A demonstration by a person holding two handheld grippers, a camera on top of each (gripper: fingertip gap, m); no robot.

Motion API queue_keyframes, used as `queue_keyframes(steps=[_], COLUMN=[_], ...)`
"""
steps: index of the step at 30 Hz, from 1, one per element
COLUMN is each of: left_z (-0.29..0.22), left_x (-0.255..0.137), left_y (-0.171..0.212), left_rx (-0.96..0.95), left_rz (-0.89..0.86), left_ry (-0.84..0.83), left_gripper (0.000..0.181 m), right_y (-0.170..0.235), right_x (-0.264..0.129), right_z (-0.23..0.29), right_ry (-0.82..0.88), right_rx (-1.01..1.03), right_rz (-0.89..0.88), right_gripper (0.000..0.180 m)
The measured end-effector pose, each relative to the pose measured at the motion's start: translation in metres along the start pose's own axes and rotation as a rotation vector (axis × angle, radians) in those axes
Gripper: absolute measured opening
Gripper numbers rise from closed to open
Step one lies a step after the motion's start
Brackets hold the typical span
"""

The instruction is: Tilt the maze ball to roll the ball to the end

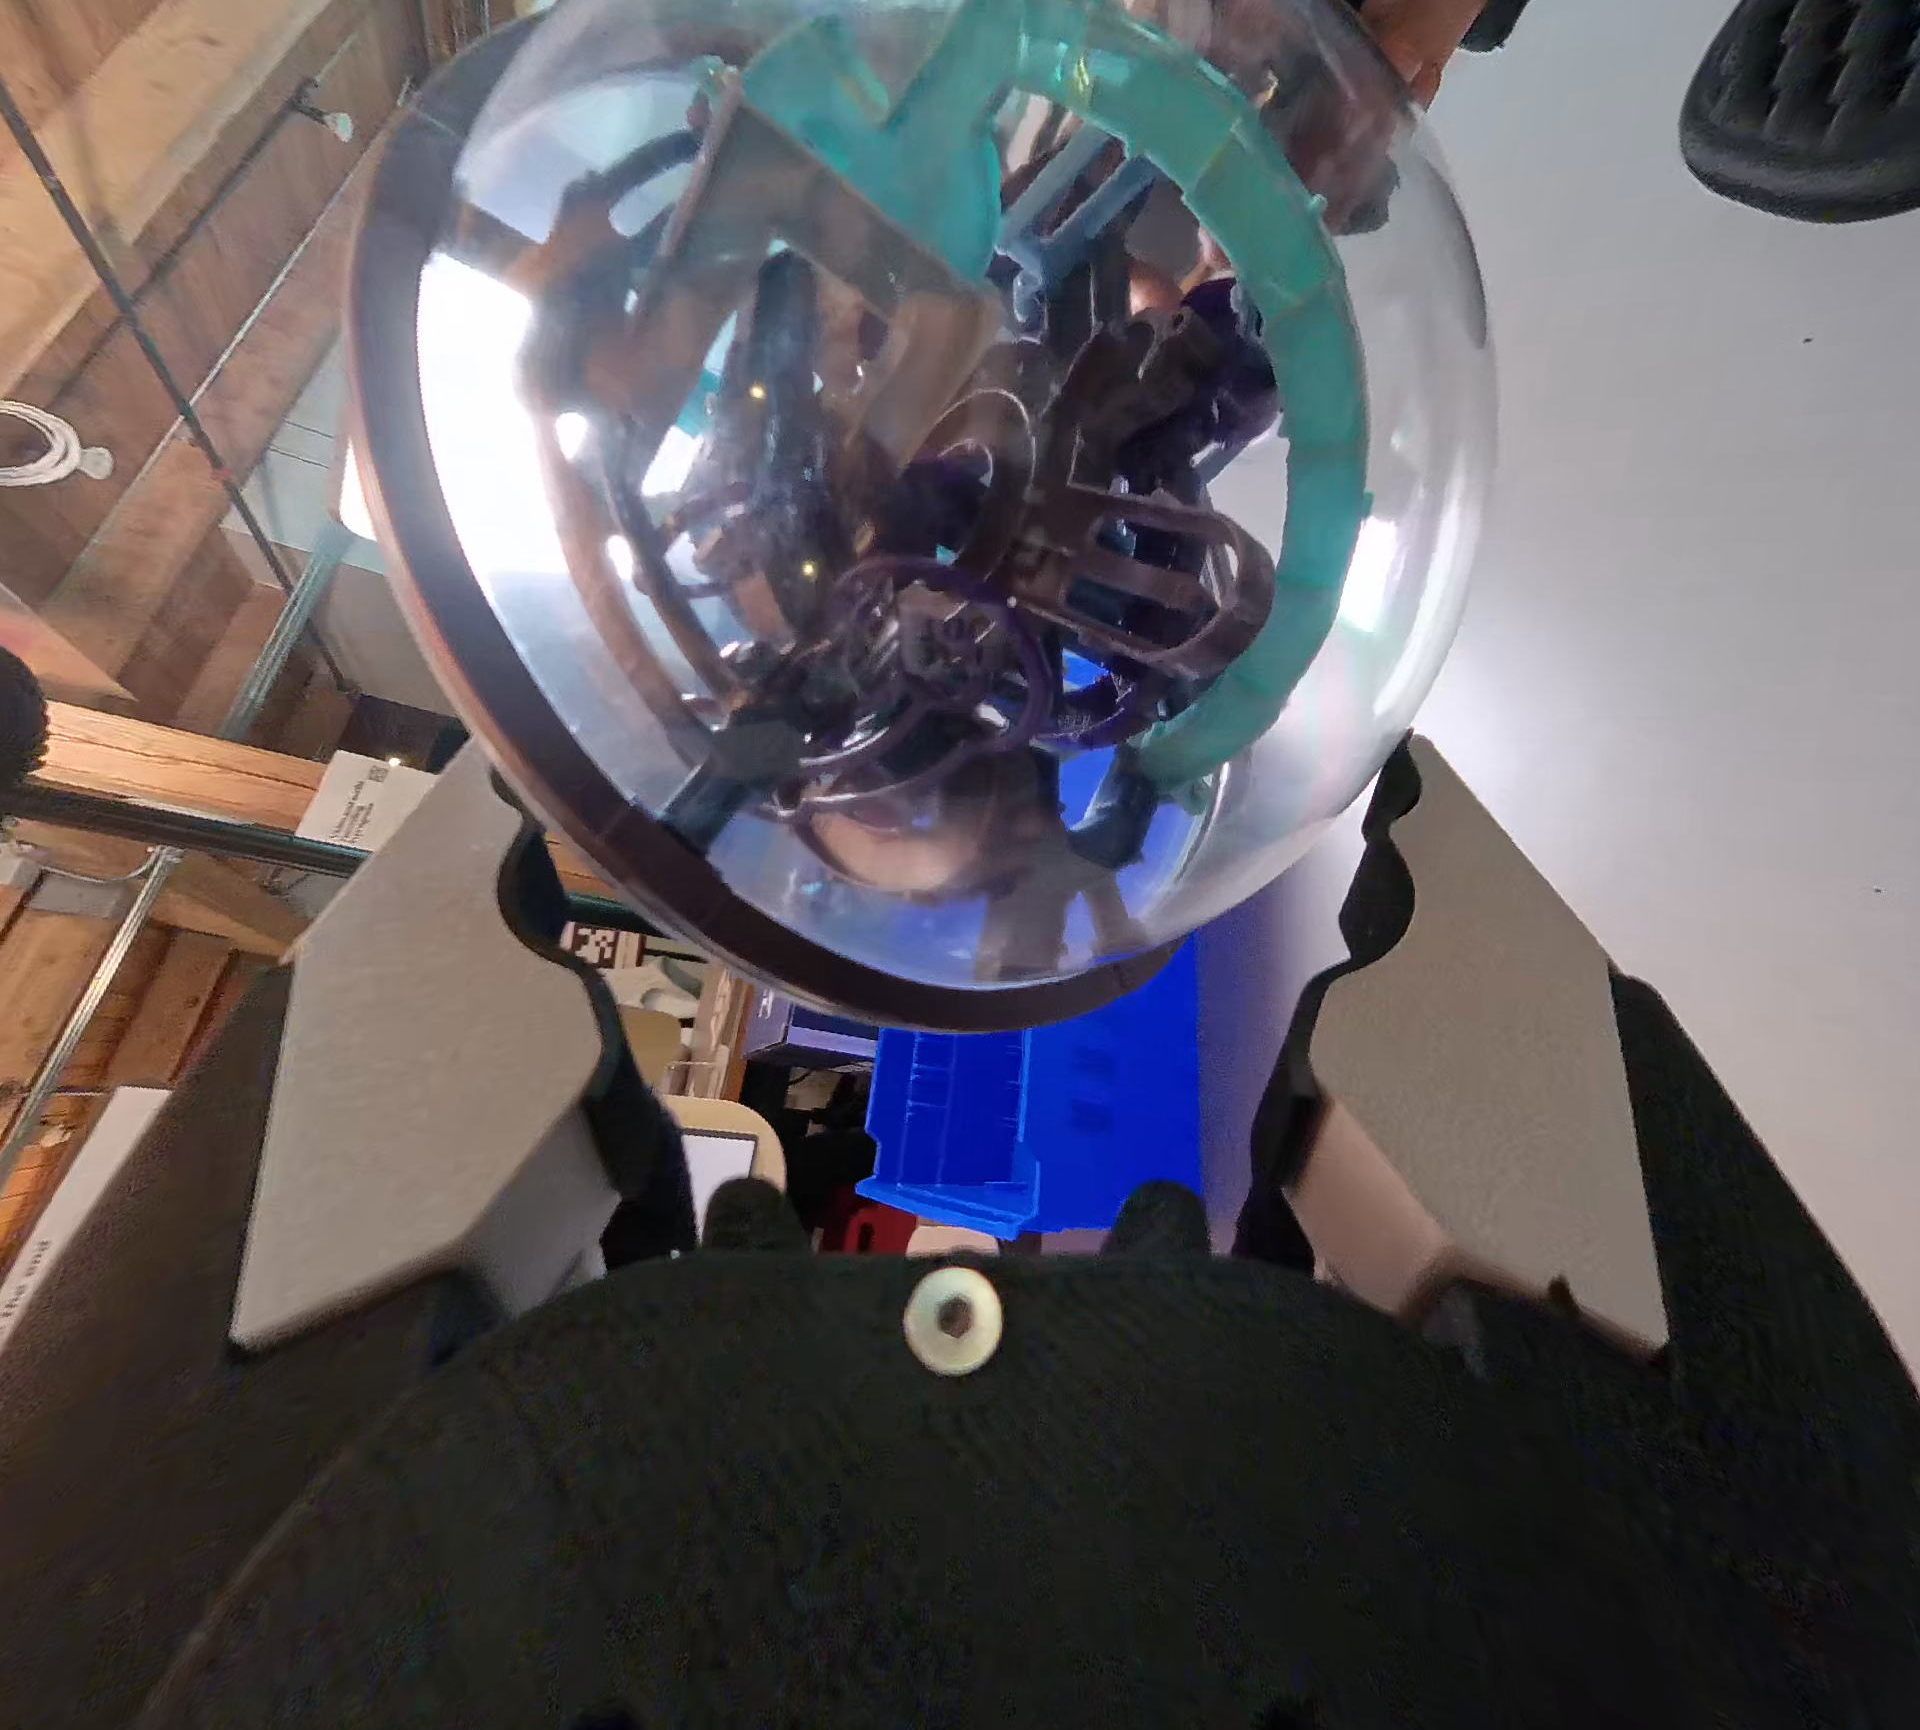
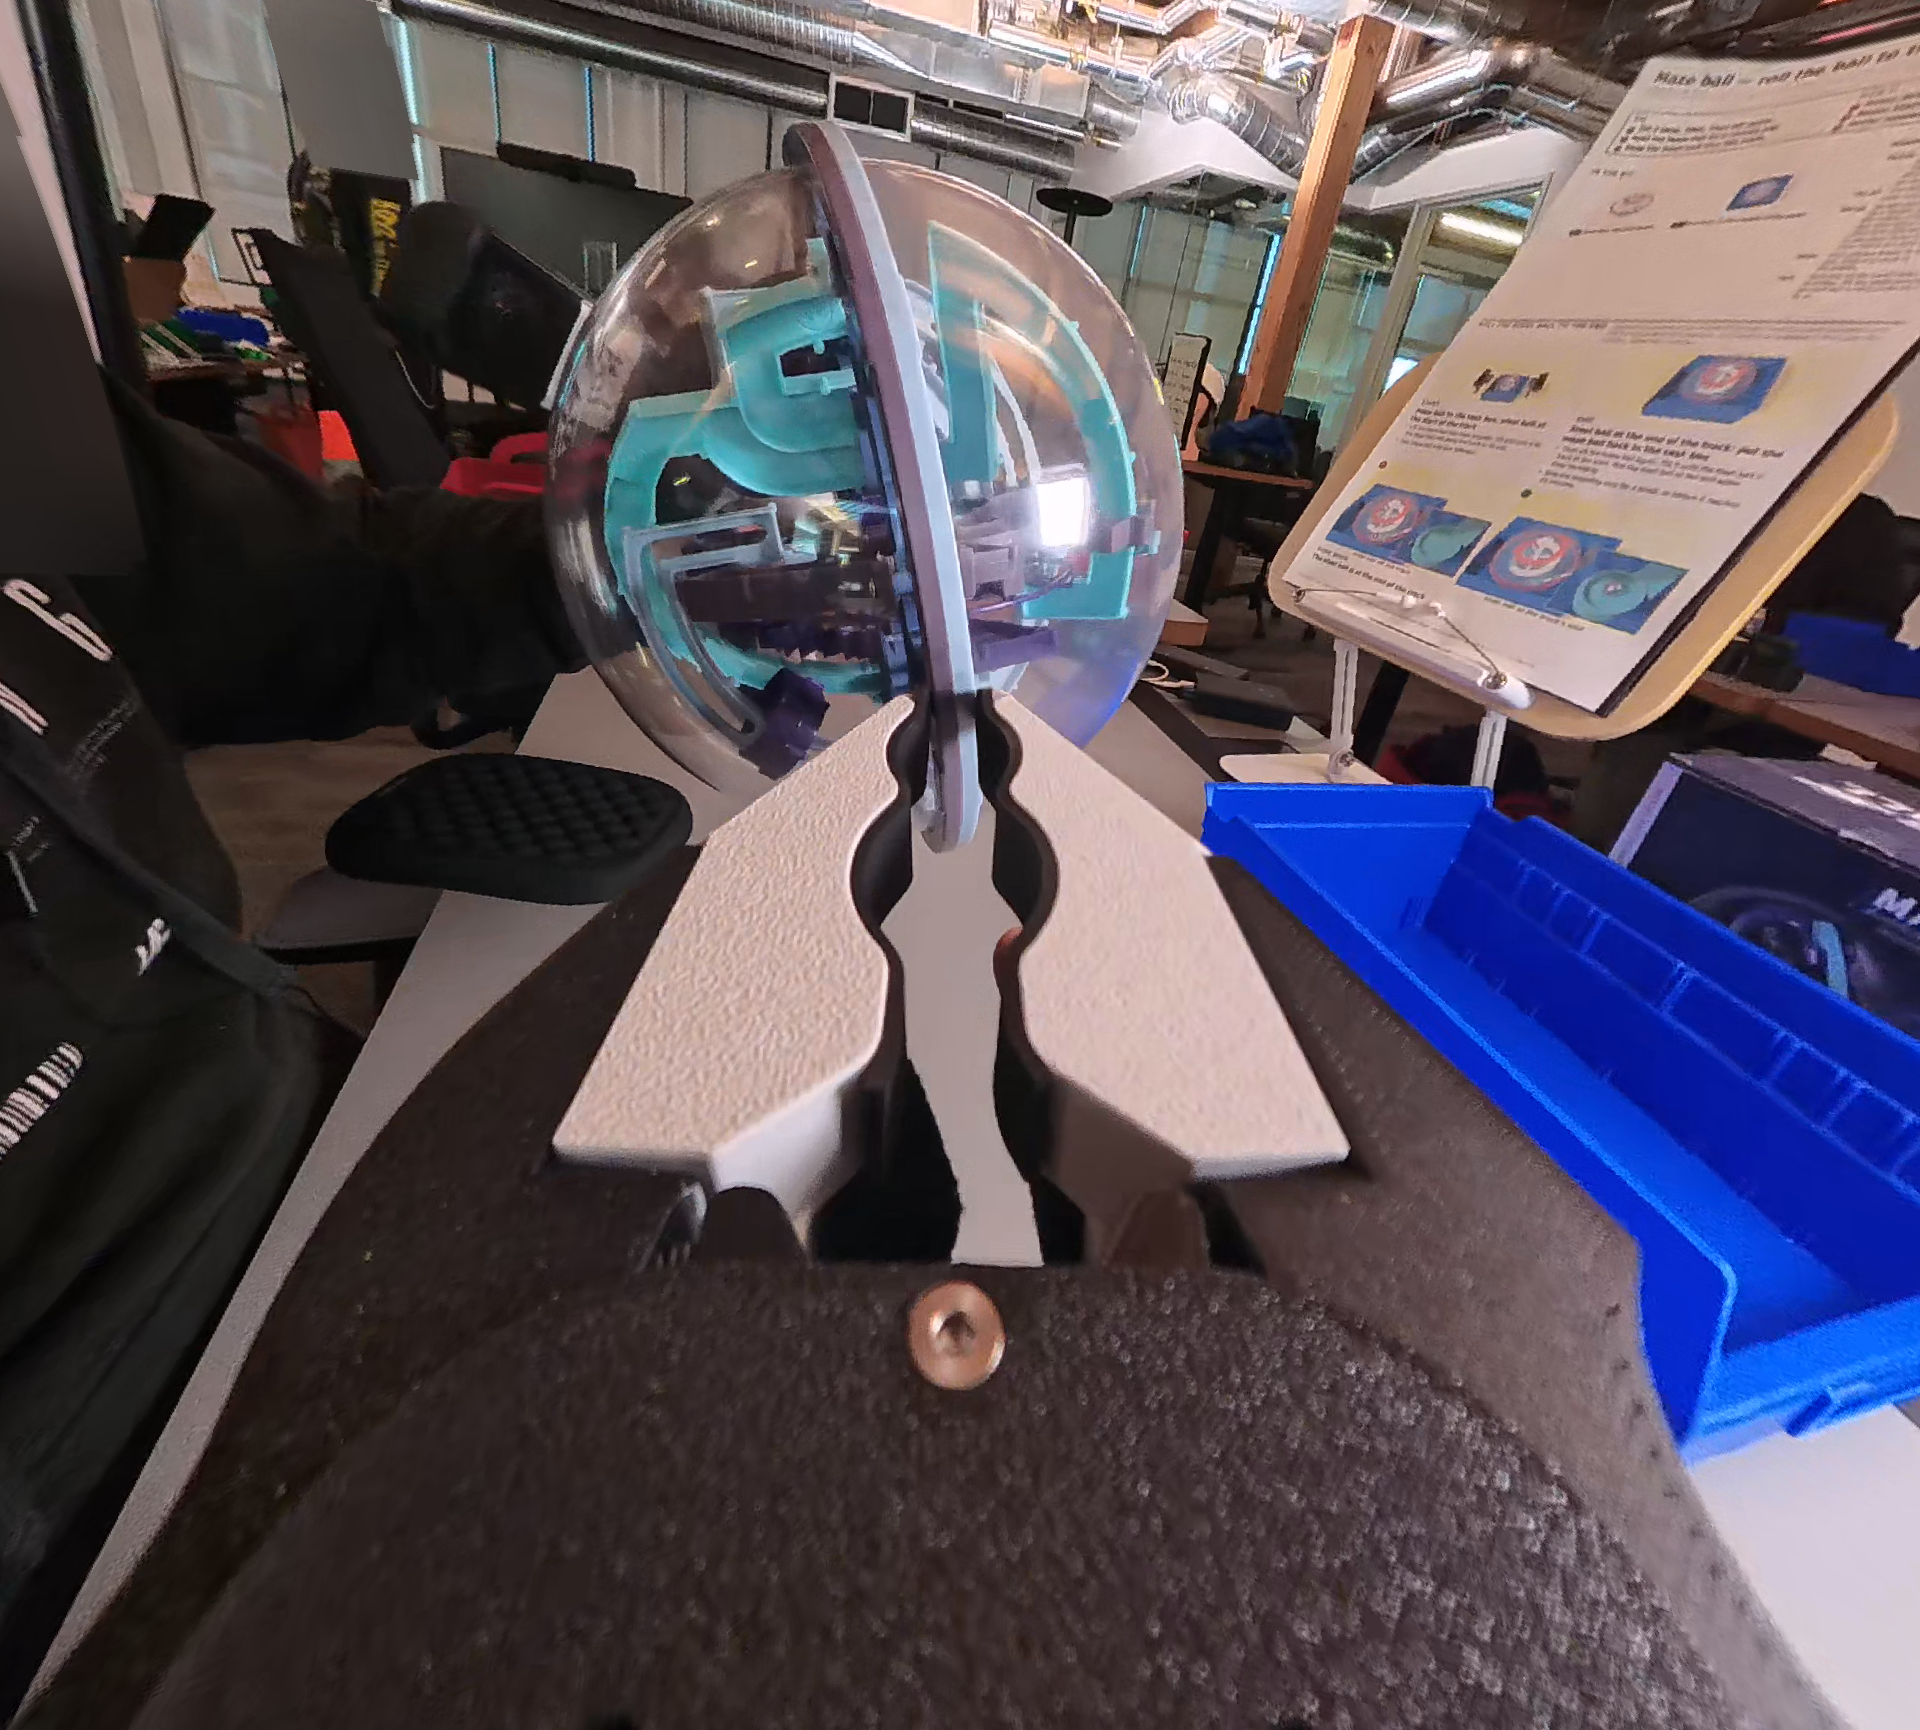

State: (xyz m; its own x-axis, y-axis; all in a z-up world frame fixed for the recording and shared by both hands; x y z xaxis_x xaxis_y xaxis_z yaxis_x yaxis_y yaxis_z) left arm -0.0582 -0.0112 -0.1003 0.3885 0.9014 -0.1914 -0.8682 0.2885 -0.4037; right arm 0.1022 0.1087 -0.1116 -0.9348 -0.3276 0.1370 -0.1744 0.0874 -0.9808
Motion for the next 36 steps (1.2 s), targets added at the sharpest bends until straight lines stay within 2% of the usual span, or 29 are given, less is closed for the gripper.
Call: queue_keyframes(steps=[5, 10, 36], left_z=[0.006, 0.01, -0.009], left_x=[-0.004, -0.011, -0.017], left_y=[-0.006, -0.013, -0.001], left_rx=[0.023, -0.04, -0.178], left_rz=[0.003, -0.018, 0.03], left_ry=[-0.014, 0.039, 0.171], left_gripper=[0.152, 0.152, 0.151], right_y=[-0.008, -0.01, 0.025], right_x=[0.001, 0.003, 0.011], right_z=[0.003, 0.006, 0.011], right_ry=[-0.001, -0.01, -0.04], right_rx=[-0.028, -0.003, 0.125], right_rz=[-0.014, -0.022, 0.056], right_gripper=[0.006, 0.006, 0.006])
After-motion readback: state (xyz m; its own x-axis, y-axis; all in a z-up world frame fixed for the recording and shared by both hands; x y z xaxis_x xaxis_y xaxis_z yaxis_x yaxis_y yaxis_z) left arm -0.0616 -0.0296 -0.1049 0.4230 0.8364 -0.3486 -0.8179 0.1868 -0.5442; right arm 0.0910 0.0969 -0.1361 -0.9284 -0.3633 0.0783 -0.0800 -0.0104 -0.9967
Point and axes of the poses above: each gripper's, where its closed fingertips meet, x out along the fingers, y out of its underside, z = x × y across the jaws, the point moved 6 cm from there along -x, back along the fingers, and after that the axes turned 4 degrees about y, right-handed, at the moved point
